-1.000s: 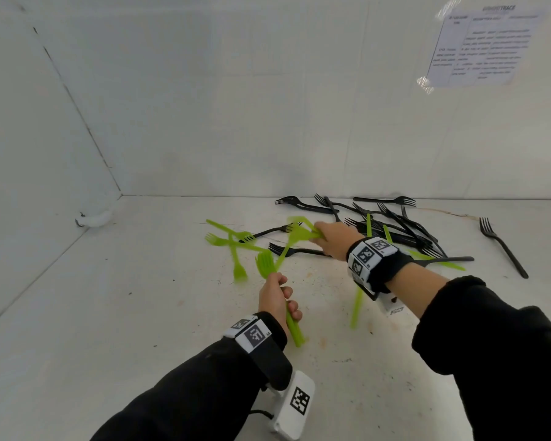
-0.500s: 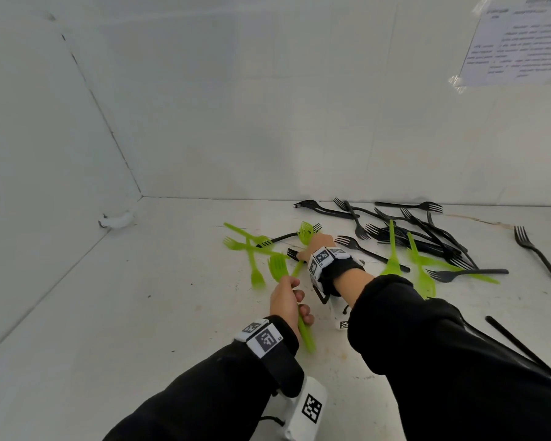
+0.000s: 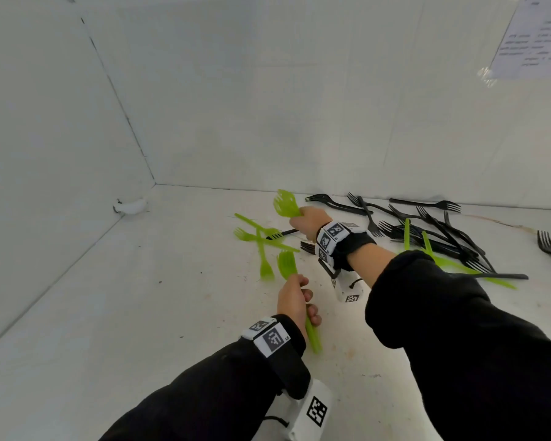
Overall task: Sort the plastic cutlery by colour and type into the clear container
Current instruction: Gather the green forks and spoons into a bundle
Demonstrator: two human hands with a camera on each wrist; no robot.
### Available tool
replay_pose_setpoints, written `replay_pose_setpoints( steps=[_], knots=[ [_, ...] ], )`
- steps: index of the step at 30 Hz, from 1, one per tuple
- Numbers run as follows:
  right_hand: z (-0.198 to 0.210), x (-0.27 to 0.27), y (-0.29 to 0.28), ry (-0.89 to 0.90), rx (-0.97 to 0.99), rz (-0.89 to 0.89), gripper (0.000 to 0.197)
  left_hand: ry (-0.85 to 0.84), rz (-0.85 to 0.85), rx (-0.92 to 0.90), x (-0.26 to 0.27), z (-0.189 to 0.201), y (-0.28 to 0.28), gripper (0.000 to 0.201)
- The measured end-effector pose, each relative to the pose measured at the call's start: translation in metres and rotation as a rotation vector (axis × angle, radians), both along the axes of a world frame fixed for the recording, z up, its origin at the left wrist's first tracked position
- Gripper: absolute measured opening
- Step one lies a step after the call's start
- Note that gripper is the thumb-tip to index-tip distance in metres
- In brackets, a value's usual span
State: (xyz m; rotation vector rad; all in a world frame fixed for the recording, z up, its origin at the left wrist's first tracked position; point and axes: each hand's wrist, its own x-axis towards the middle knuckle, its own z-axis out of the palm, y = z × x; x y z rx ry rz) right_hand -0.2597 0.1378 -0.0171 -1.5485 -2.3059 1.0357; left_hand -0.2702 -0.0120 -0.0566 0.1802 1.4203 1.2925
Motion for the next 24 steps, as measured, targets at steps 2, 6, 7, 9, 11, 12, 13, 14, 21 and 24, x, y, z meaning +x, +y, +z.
replay_pose_setpoints(
  steps=[2,6,7,9,11,12,13,14,21,24],
  knots=[
    [-0.002,-0.012,-0.001,-0.162,0.164,0.217,0.022,0.004,0.002,-0.005,-0.001,0.0,0.0,0.014],
    [-0.012,-0.031,-0.005,-0.327,0.232,0.511,0.045,0.003,0.016,-0.021,-0.003,-0.003,-0.001,0.014],
    [-0.015,-0.035,-0.005,-0.388,0.222,0.559,0.048,0.002,0.017,-0.027,-0.004,-0.004,-0.001,0.014],
    [-0.02,-0.044,-0.004,-0.48,0.225,0.659,0.048,-0.002,0.021,-0.035,-0.005,-0.004,0.0,0.014],
    [-0.024,-0.05,-0.002,-0.494,0.219,0.707,0.035,-0.006,0.029,-0.036,-0.007,-0.004,0.002,0.015],
    [-0.025,-0.052,0.0,-0.493,0.243,0.718,0.03,-0.007,0.035,-0.038,-0.007,-0.004,0.003,0.015],
    [-0.026,-0.053,0.001,-0.489,0.279,0.73,0.032,-0.007,0.039,-0.04,-0.008,-0.004,0.004,0.015],
    [-0.028,-0.054,0.004,-0.482,0.313,0.737,0.037,-0.006,0.041,-0.042,-0.008,-0.004,0.004,0.015],
    [-0.021,-0.056,0.011,0.019,0.309,0.534,0.04,-0.015,0.039,-0.055,-0.004,-0.006,0.001,0.015],
    [-0.009,-0.061,0.014,0.142,0.307,0.349,0.037,-0.01,0.024,-0.063,-0.003,-0.006,0.0,0.015]
  ],
)
